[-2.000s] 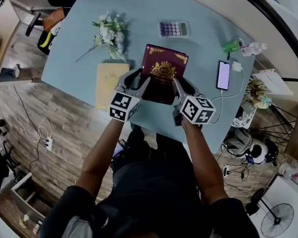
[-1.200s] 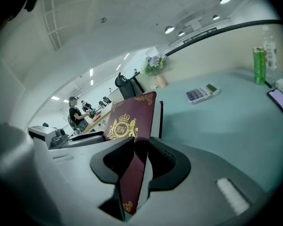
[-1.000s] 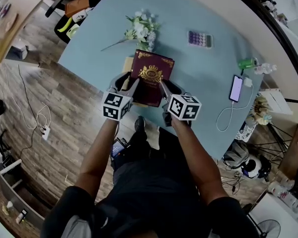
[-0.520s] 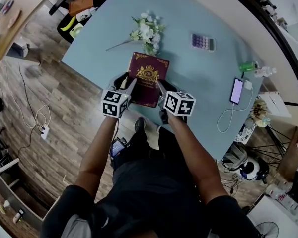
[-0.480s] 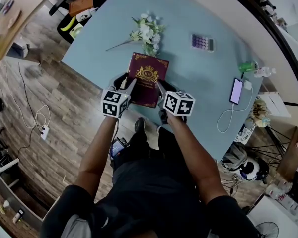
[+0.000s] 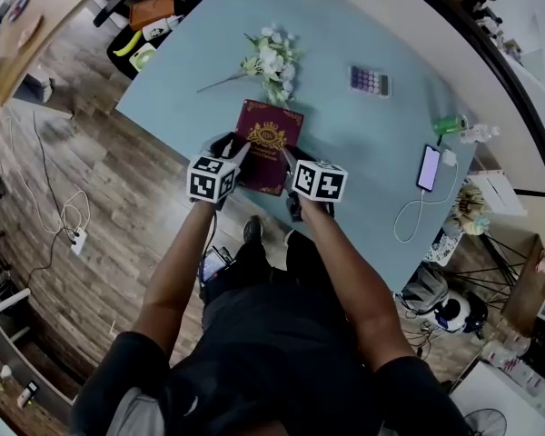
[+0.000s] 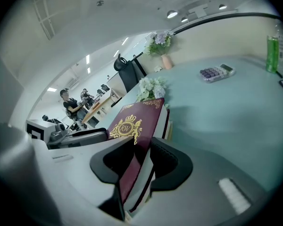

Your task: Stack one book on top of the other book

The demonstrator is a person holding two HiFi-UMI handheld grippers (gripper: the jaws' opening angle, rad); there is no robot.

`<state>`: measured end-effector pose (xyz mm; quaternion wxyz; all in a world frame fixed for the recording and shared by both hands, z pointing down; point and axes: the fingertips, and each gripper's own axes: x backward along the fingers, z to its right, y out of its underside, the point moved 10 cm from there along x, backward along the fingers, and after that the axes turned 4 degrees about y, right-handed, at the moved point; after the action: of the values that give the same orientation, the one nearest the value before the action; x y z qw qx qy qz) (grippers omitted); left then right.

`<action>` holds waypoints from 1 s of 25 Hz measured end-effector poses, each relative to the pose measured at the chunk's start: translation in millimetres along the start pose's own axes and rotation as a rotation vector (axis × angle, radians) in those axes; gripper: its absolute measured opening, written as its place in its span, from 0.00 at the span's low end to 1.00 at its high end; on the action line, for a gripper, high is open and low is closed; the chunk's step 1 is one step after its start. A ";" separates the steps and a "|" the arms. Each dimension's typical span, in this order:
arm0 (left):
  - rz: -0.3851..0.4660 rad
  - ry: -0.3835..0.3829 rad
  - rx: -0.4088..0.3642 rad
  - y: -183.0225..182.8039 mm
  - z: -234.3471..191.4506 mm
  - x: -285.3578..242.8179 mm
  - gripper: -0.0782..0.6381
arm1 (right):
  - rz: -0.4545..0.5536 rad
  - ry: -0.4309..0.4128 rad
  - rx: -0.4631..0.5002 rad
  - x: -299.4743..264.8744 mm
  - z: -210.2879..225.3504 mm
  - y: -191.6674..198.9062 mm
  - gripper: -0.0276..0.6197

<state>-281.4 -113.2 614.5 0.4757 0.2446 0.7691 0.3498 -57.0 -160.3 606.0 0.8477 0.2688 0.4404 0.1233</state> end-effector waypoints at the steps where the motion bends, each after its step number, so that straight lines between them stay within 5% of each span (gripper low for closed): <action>1: -0.002 0.003 0.017 1.1 -0.9 -1.5 0.39 | -0.009 0.003 0.001 -1.4 0.2 0.7 0.19; 9: -0.006 0.013 -0.008 -14.3 -3.5 2.6 0.39 | -0.010 0.038 0.109 7.2 4.0 -16.5 0.20; 16: 0.071 -0.012 -0.084 -46.7 -6.5 53.1 0.39 | 0.144 0.010 0.133 58.1 -6.4 -49.6 0.20; 25: 0.211 0.014 -0.199 -93.9 19.1 134.4 0.39 | 0.391 -0.092 0.311 160.4 -55.5 -97.6 0.20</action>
<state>-325.7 -71.8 461.0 0.4529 0.2732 0.7040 0.4740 -11.4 -150.1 415.8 0.7754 0.4814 0.3545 0.2034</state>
